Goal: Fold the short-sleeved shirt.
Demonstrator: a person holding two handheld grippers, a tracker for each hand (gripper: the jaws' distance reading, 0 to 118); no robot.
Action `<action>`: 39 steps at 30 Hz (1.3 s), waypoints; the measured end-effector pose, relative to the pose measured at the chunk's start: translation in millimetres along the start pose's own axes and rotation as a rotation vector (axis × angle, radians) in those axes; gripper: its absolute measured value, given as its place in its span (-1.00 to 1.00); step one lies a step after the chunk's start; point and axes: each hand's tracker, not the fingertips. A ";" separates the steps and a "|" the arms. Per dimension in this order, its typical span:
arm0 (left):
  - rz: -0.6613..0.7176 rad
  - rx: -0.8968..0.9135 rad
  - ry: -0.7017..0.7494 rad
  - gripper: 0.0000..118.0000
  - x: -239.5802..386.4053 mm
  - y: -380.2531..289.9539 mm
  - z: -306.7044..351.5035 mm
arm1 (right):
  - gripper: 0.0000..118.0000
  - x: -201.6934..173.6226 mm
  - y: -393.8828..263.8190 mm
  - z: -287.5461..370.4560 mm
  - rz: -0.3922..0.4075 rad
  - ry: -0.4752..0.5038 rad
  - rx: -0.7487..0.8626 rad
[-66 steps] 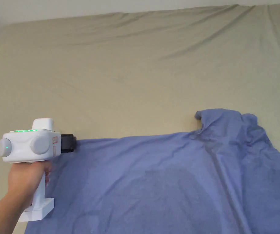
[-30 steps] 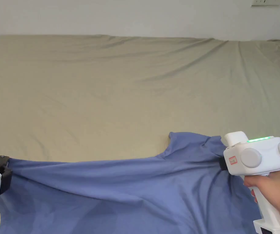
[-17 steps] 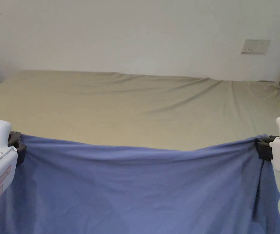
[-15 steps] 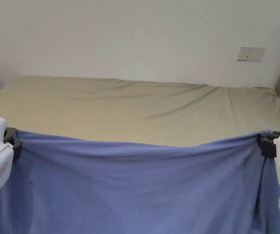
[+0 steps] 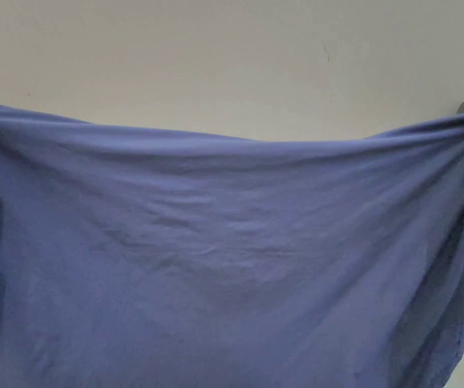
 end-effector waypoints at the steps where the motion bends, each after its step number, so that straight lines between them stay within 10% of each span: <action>1: 0.007 0.014 0.005 -1.00 -4.3 8.5 -0.9 | -0.92 1.3 10.7 3.6 0.006 0.001 0.014; 19: -0.053 0.044 0.030 -1.00 -8.6 104.4 -90.4 | -0.92 10.5 106.3 -60.6 0.138 -0.058 0.112; 39: -0.090 -0.100 0.004 -1.00 69.2 89.6 -237.0 | -0.92 21.3 80.9 -245.0 0.100 -0.092 0.010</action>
